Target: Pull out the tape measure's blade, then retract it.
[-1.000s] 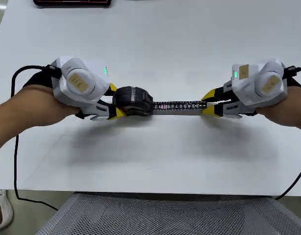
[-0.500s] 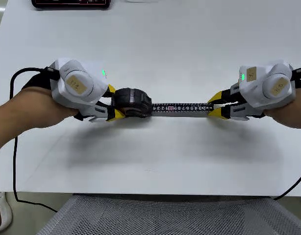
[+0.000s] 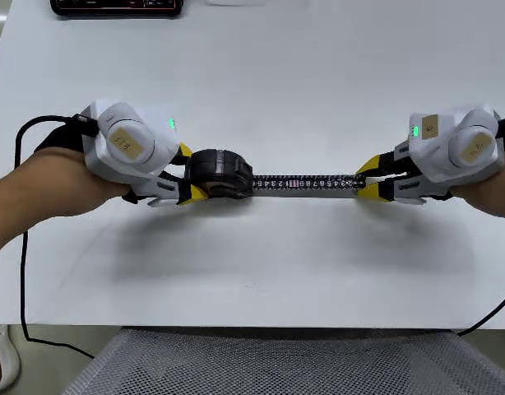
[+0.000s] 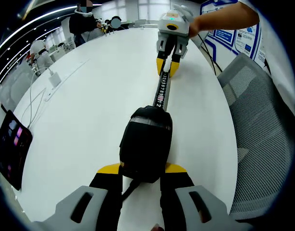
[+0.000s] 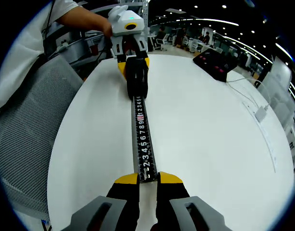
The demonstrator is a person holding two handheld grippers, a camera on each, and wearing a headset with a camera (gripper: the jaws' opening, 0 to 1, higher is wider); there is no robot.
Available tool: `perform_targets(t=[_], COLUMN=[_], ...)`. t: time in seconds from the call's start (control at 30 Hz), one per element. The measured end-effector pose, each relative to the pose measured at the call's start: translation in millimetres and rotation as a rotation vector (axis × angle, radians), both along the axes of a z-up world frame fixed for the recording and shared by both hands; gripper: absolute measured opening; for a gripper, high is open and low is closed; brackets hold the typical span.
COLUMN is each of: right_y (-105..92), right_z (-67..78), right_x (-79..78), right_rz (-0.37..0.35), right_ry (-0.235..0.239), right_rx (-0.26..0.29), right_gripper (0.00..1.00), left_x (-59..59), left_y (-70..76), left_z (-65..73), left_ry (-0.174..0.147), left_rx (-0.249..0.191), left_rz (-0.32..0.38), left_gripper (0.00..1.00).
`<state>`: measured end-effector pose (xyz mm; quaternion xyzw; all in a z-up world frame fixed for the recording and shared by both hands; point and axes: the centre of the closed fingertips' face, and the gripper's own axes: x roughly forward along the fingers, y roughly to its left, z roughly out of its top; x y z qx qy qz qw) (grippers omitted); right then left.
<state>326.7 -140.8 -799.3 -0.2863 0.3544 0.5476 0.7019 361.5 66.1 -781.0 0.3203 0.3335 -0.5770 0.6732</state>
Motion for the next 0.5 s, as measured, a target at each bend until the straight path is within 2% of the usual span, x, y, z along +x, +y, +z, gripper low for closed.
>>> perform_targets(t=[0.5], right_y=[-11.7], right_z=[-1.0], right_x=[-2.6], right_rz=[-0.004], right_ry=[-0.003], right_rx=[-0.017], right_gripper=[0.08], left_x=[-0.1], left_y=[-0.4], left_z=[-0.4], left_ry=[0.001], left_rx=[-0.001], left_rz=[0.000], left_gripper=[0.24])
